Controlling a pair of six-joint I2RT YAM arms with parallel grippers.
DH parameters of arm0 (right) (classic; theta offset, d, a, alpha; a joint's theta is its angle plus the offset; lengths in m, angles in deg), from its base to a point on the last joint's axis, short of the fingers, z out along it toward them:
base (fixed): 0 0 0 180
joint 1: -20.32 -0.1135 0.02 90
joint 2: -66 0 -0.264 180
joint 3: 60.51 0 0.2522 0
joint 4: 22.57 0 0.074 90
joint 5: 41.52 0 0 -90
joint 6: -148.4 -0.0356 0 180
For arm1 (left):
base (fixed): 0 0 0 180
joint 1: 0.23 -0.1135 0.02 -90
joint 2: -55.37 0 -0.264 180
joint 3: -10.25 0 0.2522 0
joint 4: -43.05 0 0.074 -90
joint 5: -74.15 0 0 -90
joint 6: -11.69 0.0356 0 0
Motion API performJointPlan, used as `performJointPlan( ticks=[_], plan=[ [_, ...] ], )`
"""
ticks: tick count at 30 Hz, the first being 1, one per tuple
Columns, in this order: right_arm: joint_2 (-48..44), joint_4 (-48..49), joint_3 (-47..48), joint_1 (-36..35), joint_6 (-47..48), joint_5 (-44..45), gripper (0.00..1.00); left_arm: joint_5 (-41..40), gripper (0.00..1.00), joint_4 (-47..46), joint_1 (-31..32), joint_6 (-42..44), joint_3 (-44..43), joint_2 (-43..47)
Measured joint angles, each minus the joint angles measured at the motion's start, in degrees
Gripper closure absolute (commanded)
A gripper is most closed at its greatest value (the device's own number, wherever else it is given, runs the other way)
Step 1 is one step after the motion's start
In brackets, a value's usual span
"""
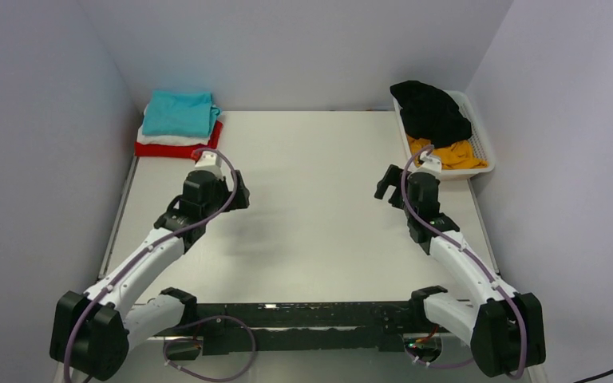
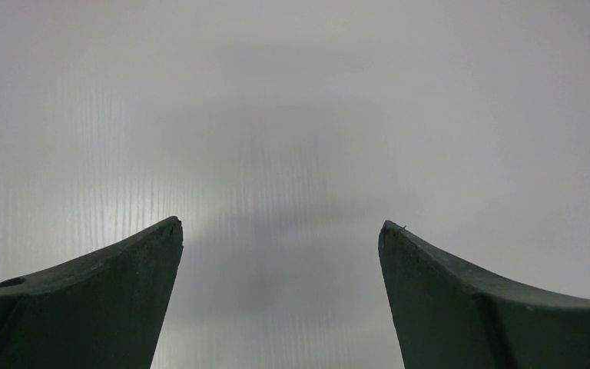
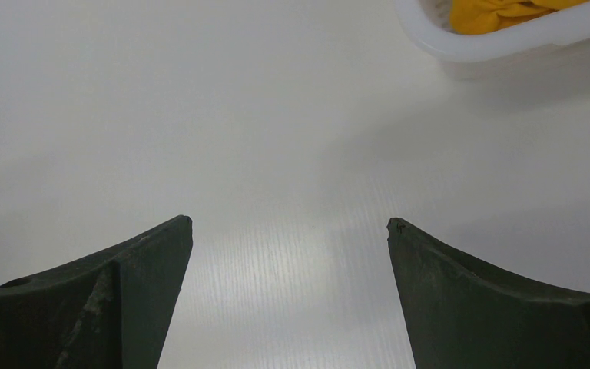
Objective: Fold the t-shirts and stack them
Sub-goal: Reset both arms
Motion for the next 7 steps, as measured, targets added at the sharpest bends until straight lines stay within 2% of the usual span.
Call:
performJointPlan(
  ticks=[7],
  plan=[
    [-0.63,0.83,-0.39,0.0,-0.5,0.87,0.0,-1.97,0.01,2.25,0.94,-0.11,1.2,5.6]
  ],
)
